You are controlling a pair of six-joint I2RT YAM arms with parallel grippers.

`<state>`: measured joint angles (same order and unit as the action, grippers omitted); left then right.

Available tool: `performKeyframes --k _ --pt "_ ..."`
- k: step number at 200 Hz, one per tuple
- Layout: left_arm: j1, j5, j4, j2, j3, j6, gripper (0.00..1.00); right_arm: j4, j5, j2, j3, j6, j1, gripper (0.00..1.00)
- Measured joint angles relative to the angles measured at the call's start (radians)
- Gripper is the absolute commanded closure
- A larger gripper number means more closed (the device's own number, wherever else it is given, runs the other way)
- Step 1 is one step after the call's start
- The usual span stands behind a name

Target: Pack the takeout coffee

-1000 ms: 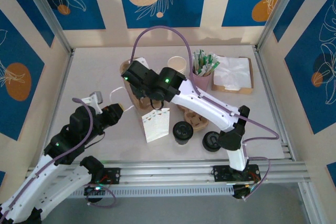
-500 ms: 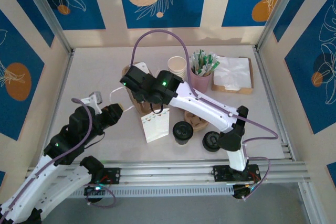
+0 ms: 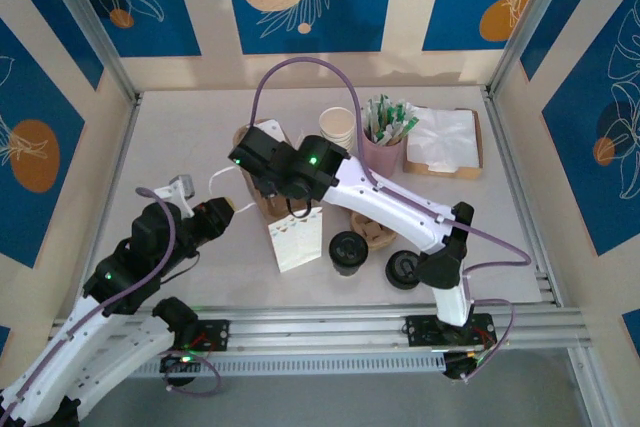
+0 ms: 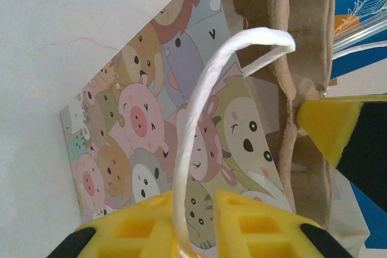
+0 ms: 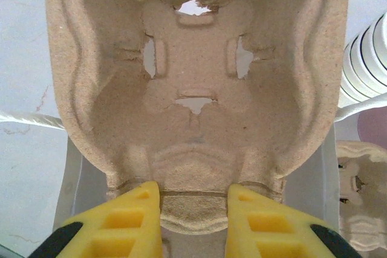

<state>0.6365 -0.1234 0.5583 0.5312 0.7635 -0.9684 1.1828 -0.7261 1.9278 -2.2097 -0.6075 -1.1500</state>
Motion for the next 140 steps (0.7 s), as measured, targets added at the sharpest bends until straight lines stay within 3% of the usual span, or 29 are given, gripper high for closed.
performKeyframes --k 140 --pt "0.0 -0.001 0.003 0.0 -0.005 -0.003 0.78 0.087 0.031 -0.017 -0.008 0.0 -0.009 0.75"
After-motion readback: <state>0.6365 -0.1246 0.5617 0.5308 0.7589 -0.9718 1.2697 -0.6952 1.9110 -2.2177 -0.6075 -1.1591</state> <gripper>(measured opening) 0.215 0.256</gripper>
